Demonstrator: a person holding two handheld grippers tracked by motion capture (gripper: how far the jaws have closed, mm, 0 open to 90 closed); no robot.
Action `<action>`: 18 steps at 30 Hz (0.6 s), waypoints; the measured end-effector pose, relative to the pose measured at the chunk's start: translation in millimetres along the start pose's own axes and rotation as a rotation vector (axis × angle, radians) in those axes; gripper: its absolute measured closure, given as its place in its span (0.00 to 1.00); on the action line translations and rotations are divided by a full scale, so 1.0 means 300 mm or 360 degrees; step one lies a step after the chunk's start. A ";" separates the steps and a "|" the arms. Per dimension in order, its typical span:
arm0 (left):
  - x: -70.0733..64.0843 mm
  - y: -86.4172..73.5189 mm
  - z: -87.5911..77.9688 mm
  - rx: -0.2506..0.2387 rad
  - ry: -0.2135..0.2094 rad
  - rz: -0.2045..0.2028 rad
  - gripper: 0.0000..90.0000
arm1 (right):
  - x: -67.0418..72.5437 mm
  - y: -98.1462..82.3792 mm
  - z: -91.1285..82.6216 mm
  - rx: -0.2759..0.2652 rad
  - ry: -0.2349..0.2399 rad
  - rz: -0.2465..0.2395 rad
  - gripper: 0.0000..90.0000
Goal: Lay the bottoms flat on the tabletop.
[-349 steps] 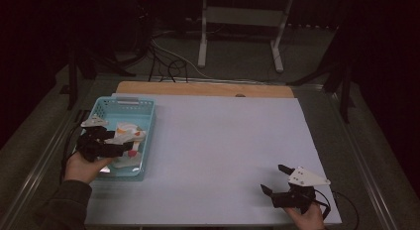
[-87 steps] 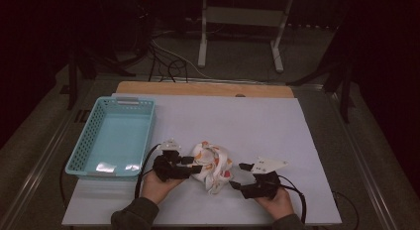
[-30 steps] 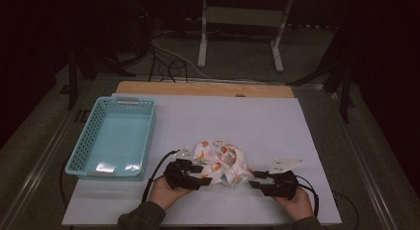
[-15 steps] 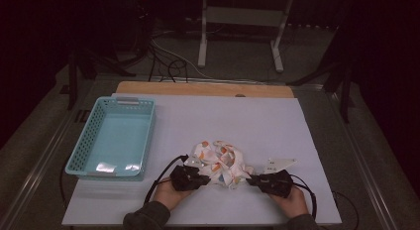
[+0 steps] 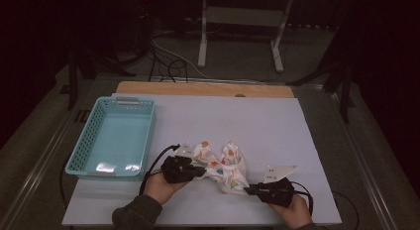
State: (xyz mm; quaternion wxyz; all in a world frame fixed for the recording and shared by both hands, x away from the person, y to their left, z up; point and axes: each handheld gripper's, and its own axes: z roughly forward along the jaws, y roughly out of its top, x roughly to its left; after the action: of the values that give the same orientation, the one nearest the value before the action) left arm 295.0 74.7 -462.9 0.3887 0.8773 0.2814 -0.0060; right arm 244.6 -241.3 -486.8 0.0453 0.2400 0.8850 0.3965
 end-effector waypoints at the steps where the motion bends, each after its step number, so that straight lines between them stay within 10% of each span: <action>1: 0.009 0.008 0.013 0.0009 0.0004 -0.0005 1.00 | -0.013 -0.002 0.004 -0.0001 -0.0017 0.0014 0.94; 18: 0.164 0.067 0.206 0.0068 0.0102 -0.0217 0.96 | -0.175 -0.022 0.083 0.0046 -0.0142 0.0156 0.88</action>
State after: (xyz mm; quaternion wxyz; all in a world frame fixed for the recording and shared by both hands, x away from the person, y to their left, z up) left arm 359.2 45.6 -503.7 0.3594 0.8640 0.3524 -0.0105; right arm 294.8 -252.5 -514.3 0.0618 0.3010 0.8749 0.3743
